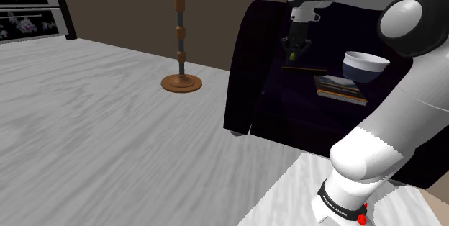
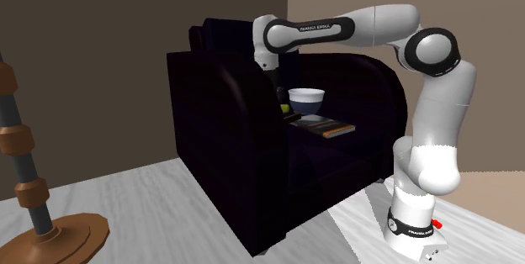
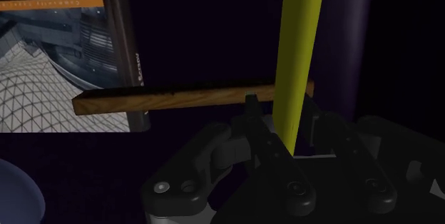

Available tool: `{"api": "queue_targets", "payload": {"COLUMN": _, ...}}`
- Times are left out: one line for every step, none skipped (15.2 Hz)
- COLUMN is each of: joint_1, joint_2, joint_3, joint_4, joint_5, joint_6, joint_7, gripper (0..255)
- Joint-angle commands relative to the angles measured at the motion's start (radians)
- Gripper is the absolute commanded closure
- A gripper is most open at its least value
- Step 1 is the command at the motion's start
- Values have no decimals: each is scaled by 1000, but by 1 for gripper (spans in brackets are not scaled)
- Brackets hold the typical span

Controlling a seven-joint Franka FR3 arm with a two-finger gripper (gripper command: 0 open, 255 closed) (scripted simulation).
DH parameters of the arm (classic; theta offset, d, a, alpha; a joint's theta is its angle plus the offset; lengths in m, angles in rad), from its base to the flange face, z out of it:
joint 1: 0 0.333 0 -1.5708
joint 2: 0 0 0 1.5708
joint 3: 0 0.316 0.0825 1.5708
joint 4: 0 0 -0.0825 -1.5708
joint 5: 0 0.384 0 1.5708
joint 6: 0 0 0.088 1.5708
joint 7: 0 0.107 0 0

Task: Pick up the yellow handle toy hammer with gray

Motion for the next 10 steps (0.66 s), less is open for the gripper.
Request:
{"api": "queue_targets", "payload": {"joint_1": -1, "joint_2": 4, "joint_3": -1, "joint_4": 35, "joint_5": 0, "joint_6": -30, "joint_7": -4, "gripper": 255}}
{"api": "queue_targets", "payload": {"joint_1": -1, "joint_2": 7, "joint_3": -1, "joint_4": 51, "joint_5": 1, "joint_6": -44, "joint_7": -5, "gripper": 255}}
{"api": "queue_targets", "payload": {"joint_1": -1, "joint_2": 10, "joint_3": -1, "joint_4": 68, "joint_5": 1, "joint_6": -58, "joint_7": -6, "gripper": 255}}
{"api": "queue_targets", "payload": {"joint_1": -1, "joint_2": 14, "joint_3": -1, "joint_4": 86, "joint_5": 2, "joint_6": -72, "joint_7": -7, "gripper": 255}}
{"api": "queue_targets", "payload": {"joint_1": -1, "joint_2": 17, "joint_3": -1, "joint_4": 104, "joint_5": 3, "joint_6": -86, "joint_7": -8, "gripper": 255}}
{"api": "queue_targets", "payload": {"joint_1": -1, "joint_2": 21, "joint_3": -1, "joint_4": 122, "joint_5": 3, "joint_6": -100, "joint_7": -9, "gripper": 255}}
{"api": "queue_targets", "payload": {"joint_1": -1, "joint_2": 26, "joint_3": -1, "joint_4": 140, "joint_5": 4, "joint_6": -115, "joint_7": -10, "gripper": 255}}
{"api": "queue_targets", "payload": {"joint_1": -1, "joint_2": 30, "joint_3": -2, "joint_4": 159, "joint_5": 4, "joint_6": -129, "joint_7": -11, "gripper": 255}}
{"api": "queue_targets", "payload": {"joint_1": -1, "joint_2": 31, "joint_3": -2, "joint_4": 162, "joint_5": 5, "joint_6": -131, "joint_7": -11, "gripper": 255}}
{"api": "queue_targets", "payload": {"joint_1": -1, "joint_2": 31, "joint_3": -2, "joint_4": 162, "joint_5": 5, "joint_6": -131, "joint_7": -11, "gripper": 255}}
